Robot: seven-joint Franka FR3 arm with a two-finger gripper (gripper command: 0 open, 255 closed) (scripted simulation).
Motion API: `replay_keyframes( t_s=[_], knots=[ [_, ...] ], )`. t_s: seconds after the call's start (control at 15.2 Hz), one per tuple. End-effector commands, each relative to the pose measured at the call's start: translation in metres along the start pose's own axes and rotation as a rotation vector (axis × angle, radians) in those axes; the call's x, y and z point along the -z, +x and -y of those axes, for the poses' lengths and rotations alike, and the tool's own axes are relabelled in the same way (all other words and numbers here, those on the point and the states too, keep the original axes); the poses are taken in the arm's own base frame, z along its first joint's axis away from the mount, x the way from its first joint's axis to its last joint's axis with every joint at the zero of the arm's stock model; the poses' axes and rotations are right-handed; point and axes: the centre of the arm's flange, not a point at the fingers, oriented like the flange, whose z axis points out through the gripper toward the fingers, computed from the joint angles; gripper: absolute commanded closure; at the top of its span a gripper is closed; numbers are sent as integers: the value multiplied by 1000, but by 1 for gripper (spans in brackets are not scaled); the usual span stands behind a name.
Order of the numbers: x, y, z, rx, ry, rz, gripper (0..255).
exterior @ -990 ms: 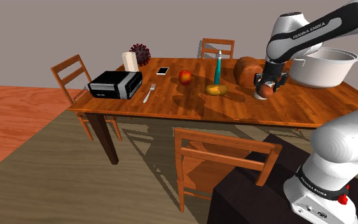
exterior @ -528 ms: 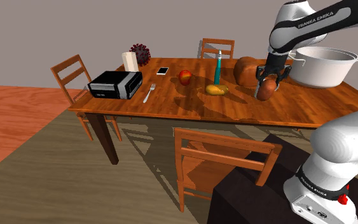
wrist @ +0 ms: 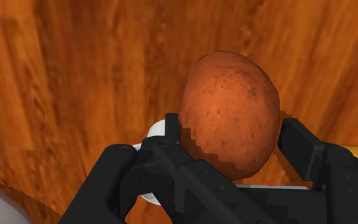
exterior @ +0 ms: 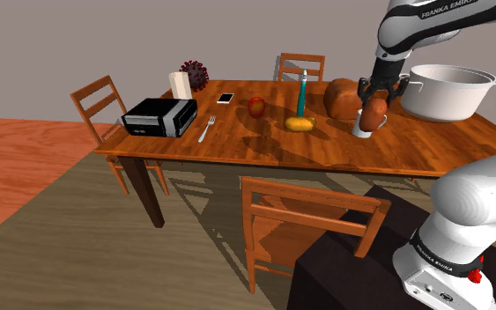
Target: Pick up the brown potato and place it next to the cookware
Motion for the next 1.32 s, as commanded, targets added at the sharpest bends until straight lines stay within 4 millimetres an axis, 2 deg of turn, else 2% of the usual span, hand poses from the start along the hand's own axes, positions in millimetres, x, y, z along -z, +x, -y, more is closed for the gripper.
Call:
replay_keyframes(
  t_s=[0.0,1.25],
  knots=[
    [9,2,-1,0,0,0,255],
    [109,14,-8,0,0,0,255]
  ],
)
